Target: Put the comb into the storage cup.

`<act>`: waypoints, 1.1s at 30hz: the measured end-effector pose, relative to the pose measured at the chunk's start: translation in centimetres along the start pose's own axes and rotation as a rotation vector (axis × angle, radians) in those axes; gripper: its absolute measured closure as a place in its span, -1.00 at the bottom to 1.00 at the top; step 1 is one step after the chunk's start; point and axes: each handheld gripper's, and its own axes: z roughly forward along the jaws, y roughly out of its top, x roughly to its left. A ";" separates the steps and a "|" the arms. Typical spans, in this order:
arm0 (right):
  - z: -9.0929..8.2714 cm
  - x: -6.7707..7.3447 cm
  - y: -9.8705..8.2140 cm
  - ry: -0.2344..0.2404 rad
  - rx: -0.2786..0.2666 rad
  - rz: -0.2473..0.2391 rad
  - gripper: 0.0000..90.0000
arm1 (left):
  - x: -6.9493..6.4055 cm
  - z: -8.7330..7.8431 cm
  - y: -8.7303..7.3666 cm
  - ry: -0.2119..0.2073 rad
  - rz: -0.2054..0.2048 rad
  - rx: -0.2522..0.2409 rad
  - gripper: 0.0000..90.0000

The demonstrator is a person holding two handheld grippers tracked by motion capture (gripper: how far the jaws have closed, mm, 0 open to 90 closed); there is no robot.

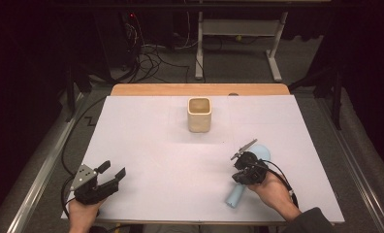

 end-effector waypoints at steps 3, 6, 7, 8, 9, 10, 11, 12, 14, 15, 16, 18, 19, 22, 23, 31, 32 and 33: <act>-0.2 0.0 -0.2 -0.002 0.010 0.002 1.00 | 0.0 0.0 0.0 0.000 0.001 0.002 -0.24; -0.3 0.1 -0.5 -0.005 0.016 -0.002 1.00 | 0.0 0.0 0.0 0.000 -0.001 0.001 -0.24; -0.4 0.1 -0.6 -0.005 0.020 0.004 1.00 | 0.0 0.0 0.0 0.000 -0.002 0.001 -0.24; -0.4 0.1 -0.7 -0.007 0.020 -0.007 1.00 | 0.0 0.0 0.0 0.000 -0.002 0.001 -0.24; -0.5 0.1 -0.9 -0.012 0.021 -0.005 1.00 | 0.0 0.0 0.0 0.000 -0.002 0.002 -0.24; -0.5 0.1 -1.0 -0.012 0.023 -0.012 1.00 | -0.1 0.0 0.0 -0.001 -0.001 0.003 -0.24; -0.6 0.1 -1.1 -0.019 0.025 -0.007 1.00 | -0.1 0.1 0.0 -0.001 -0.001 0.002 -0.24; -0.7 0.0 -1.3 -0.024 0.032 0.003 1.00 | -0.1 0.1 0.0 -0.001 -0.001 0.002 -0.24; -0.8 -0.2 -1.5 -0.024 0.026 0.000 1.00 | -0.1 0.1 0.0 -0.001 -0.002 0.003 -0.24; -0.8 -0.3 -1.5 -0.025 0.027 -0.006 1.00 | 0.0 0.1 0.0 -0.001 -0.002 0.003 -0.24; -0.9 -0.3 -1.6 -0.028 0.028 0.000 1.00 | 0.0 0.1 0.0 0.000 -0.002 0.003 -0.24; -1.0 -0.3 -1.7 -0.028 0.033 0.008 1.00 | -0.1 0.1 0.0 0.000 -0.002 0.004 -0.24; -1.0 -0.4 -1.8 -0.031 0.032 -0.005 1.00 | -0.1 0.1 0.0 0.000 -0.002 0.004 -0.24; -1.2 -0.4 -1.9 -0.043 0.042 -0.010 1.00 | -0.1 0.1 0.0 0.000 -0.001 0.006 -0.24; -1.2 -0.4 -2.0 -0.045 0.042 -0.008 1.00 | -0.1 0.1 0.0 0.000 -0.001 0.007 -0.24; -1.5 -0.7 -2.4 -0.063 0.057 -0.009 1.00 | -0.1 0.1 0.0 0.001 -0.002 0.007 -0.24; -1.6 -0.8 -2.5 -0.065 0.059 -0.002 1.00 | -0.1 0.1 0.0 0.000 -0.002 0.006 -0.24; -1.6 -0.8 -2.5 -0.070 0.057 -0.007 1.00 | -0.1 0.1 0.0 0.000 -0.002 0.006 -0.24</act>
